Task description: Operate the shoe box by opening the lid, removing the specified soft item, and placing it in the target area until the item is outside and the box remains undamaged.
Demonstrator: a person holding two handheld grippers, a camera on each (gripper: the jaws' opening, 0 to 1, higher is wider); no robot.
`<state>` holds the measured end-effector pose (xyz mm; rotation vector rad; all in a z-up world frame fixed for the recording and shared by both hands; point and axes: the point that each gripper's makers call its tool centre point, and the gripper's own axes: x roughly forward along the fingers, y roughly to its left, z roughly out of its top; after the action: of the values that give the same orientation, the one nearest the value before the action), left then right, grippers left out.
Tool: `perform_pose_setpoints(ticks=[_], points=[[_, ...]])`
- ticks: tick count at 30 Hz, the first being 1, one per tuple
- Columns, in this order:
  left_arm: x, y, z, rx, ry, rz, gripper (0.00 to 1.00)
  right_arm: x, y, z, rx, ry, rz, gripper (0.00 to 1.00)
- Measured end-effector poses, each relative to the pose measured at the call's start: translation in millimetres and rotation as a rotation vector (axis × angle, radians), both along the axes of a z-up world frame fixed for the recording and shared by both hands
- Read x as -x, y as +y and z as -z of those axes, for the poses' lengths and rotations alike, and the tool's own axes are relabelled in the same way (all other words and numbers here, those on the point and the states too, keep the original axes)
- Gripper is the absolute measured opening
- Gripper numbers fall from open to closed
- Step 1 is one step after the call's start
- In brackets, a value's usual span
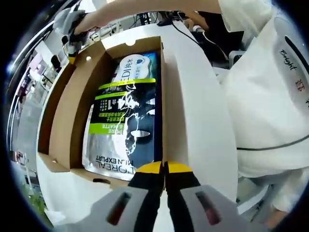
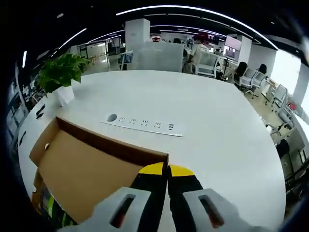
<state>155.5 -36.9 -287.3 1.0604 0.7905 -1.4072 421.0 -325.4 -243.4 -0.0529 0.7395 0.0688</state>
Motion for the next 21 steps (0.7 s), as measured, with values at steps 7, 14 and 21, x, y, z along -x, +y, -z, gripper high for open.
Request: perform_pose_setpoints(ticks=[7,14,21], points=[[0.2,0.0,0.1,0.001,-0.003,-0.009,0.01,-5.6,1.1,11.7,0.065,0.029,-0.030,0.00],[1.5,-0.8,-0.1,0.015,0.003,-0.007,0.01,-5.1,1.2,26.3,0.076,0.078,-0.036,0.00],[1.0,-0.9,2.2,0.011,0.019,-0.020,0.01,0.4,3.2,37.0,0.089,0.100,-0.029,0.00]])
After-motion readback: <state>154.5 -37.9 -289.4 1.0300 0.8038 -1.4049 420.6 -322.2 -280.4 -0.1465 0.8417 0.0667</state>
